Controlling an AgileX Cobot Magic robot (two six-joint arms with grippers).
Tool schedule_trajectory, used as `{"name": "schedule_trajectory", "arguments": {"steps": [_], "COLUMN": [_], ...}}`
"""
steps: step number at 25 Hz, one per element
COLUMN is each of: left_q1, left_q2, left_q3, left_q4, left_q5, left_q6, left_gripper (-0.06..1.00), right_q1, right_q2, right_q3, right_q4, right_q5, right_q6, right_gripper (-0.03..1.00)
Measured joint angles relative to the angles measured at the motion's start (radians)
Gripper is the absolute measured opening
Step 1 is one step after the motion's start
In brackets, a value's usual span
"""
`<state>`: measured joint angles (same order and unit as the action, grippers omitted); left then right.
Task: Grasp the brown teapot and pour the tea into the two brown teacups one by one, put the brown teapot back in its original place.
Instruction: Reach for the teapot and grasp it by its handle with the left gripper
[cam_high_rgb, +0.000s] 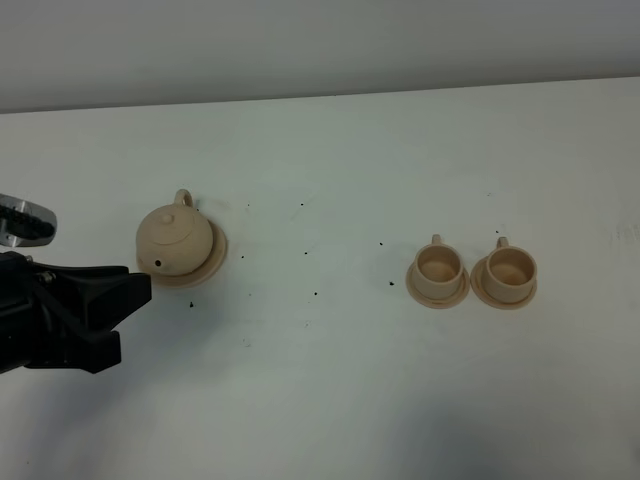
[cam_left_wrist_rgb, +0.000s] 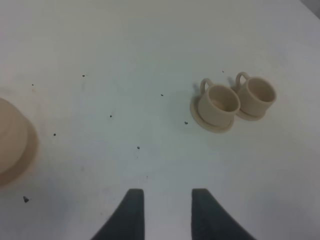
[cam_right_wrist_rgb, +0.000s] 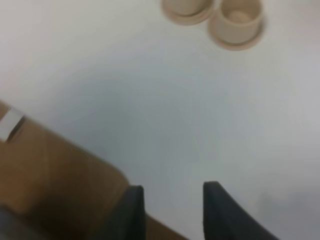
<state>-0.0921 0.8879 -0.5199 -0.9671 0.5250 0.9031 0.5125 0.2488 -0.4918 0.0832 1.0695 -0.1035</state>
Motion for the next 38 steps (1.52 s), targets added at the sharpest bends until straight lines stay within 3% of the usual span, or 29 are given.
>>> {"name": "schedule_trajectory", "arguments": {"steps": [8,14,21,29,35,38], "left_q1": [0.000,0.000,0.000,0.000,-0.004,-0.050], "left_q2": [0.001,0.081,0.243,0.424,0.577,0.641], "left_q3": [0.000,0.000,-0.010,-0.157,-0.325,-0.426], "left_q4": [-0.013,-0.017,-0.089,-0.175,-0.160,-0.038], "left_q5": [-0.049,-0.076,-0.122,-0.125,-0.081,-0.065], "left_q6": [-0.001,0.000,0.084,0.143,0.091,-0.016], "left_gripper": [0.28,0.28,0.28,0.28,0.28,0.28], "right_q1": [-0.339,-0.496,-0.553,-0.554,-0.554,-0.554], "right_q2": [-0.122,-0.237,-0.255,-0.255,-0.255,-0.255], "right_q3": [0.000,0.000,0.000,0.000,0.000,0.000], "right_q4": [0.007,0.016,0.030,0.036,0.036,0.036], "right_q5": [0.000,0.000,0.000,0.000,0.000,0.000], "right_q6": [0.000,0.000,0.000,0.000,0.000,0.000], "right_gripper": [0.31,0.31,0.31,0.31,0.31,0.31]}}
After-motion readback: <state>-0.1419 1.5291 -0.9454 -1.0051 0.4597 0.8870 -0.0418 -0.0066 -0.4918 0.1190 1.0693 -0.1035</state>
